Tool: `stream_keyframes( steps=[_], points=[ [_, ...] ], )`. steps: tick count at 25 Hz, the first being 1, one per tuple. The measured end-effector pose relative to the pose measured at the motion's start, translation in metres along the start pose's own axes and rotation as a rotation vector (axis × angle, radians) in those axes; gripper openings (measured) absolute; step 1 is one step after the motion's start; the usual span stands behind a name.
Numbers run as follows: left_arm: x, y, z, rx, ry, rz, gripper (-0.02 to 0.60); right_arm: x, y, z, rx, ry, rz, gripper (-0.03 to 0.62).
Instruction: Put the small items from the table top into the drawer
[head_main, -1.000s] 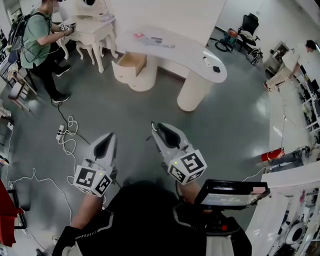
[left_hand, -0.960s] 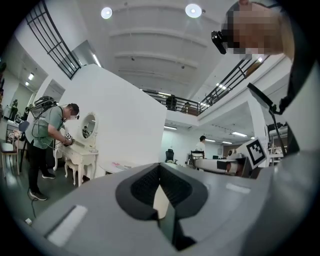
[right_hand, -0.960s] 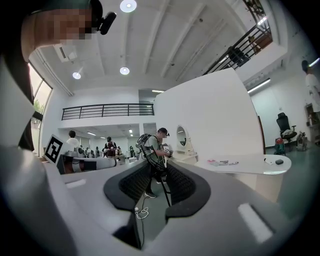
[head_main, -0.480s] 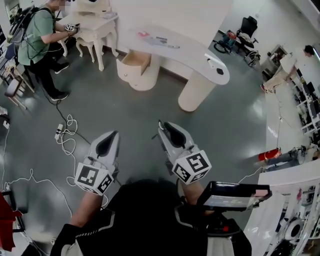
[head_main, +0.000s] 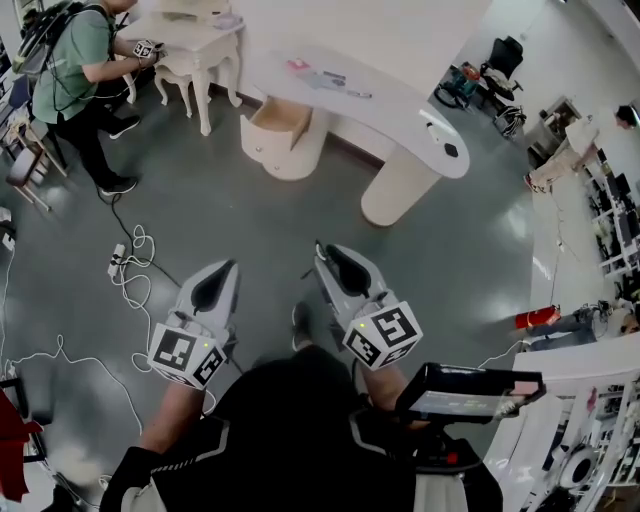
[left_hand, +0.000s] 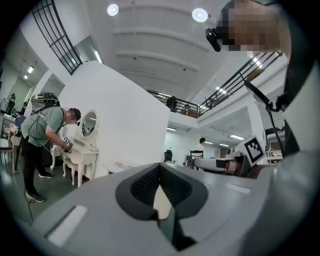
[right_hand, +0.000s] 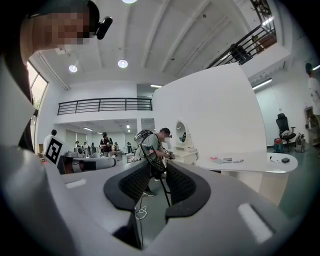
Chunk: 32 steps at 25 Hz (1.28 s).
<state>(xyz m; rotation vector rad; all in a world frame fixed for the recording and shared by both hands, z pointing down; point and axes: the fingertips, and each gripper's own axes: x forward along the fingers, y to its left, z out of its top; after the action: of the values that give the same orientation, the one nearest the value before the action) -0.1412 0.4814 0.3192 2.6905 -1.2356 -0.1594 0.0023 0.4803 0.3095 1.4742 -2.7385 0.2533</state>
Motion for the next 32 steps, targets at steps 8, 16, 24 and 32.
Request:
stream_keyframes(
  steps=[8, 16, 24, 32],
  points=[
    [0.064, 0.032, 0.02, 0.024, -0.015, 0.063, 0.0, 0.059, -0.059, 0.016, 0.004, -0.011, 0.061, 0.105],
    [0.139, 0.06, 0.035, 0.022, -0.004, 0.128, 0.0, 0.109, -0.122, 0.039, 0.005, -0.024, 0.129, 0.106],
    [0.225, 0.068, 0.034, 0.053, 0.029, 0.134, 0.0, 0.139, -0.202, 0.047, 0.038, -0.026, 0.133, 0.106],
    [0.282, 0.076, 0.031, 0.068, 0.065, 0.136, 0.0, 0.174, -0.252, 0.051, 0.059, -0.022, 0.152, 0.105]
  ],
)
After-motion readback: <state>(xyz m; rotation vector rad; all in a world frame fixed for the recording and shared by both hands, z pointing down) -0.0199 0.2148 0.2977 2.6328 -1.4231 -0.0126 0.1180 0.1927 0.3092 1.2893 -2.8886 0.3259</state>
